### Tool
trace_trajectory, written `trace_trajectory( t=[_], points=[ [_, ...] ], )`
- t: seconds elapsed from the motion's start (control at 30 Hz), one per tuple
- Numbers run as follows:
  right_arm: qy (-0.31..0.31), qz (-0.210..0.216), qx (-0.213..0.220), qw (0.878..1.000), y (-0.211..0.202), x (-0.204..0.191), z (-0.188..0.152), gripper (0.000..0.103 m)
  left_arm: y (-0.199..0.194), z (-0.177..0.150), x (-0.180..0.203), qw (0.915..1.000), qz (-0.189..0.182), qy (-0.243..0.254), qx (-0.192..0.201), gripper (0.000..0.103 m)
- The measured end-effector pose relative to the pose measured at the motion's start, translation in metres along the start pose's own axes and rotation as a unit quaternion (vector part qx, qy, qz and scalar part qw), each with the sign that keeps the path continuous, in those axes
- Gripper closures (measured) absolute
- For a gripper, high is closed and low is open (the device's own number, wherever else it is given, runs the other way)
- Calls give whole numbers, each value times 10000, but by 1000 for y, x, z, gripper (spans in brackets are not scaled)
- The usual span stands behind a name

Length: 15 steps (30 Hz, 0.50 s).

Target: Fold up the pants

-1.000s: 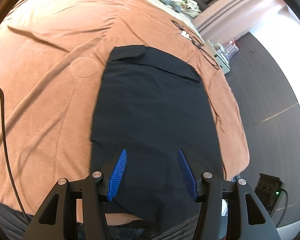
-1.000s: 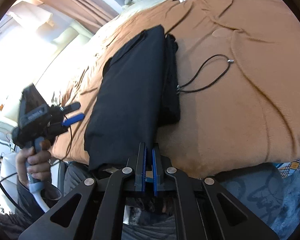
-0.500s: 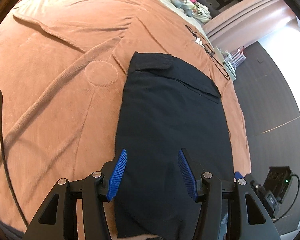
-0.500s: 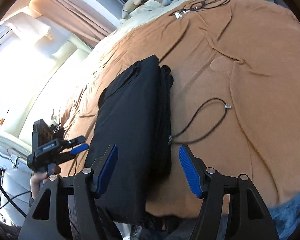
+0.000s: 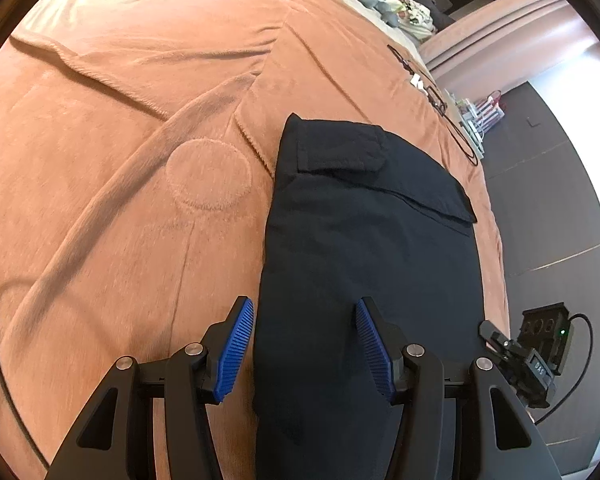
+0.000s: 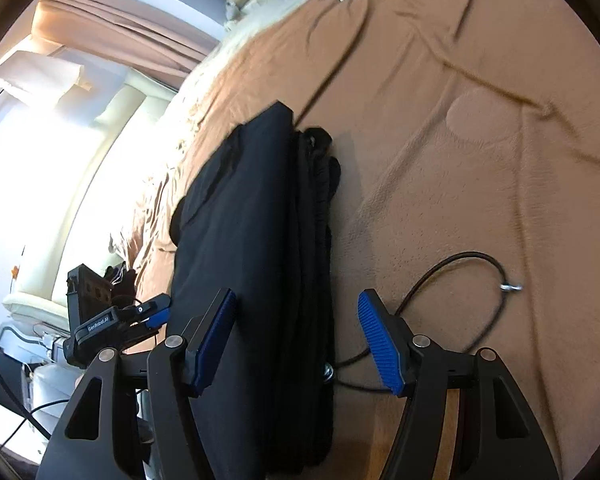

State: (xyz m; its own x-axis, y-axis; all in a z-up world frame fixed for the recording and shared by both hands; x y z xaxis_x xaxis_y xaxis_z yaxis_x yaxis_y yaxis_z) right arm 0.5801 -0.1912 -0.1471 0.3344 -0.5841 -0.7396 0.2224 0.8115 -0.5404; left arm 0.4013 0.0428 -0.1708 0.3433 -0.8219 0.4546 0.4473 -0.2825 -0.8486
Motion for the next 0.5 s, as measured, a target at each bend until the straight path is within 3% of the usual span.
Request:
trace_trajectory(
  t=[0.5],
  points=[
    [367, 299, -430, 9980, 43, 17, 37, 41, 24, 25, -1, 9997, -103, -129, -171, 47]
  ],
)
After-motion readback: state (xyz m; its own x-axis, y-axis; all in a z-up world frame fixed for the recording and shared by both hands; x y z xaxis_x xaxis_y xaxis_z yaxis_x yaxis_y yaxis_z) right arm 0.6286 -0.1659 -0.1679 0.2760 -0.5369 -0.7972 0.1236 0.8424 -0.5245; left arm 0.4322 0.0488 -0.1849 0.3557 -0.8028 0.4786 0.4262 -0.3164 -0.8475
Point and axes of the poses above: each gripper's, at about its wrist camera, not at the fingertips, and y roughly the way its jaws point, x to its right, z to its top, the point moved 3 cm from there along y, roughly the way its jaws point, and after that the axes turned 9 degrees about z, right-handed, at the moved point
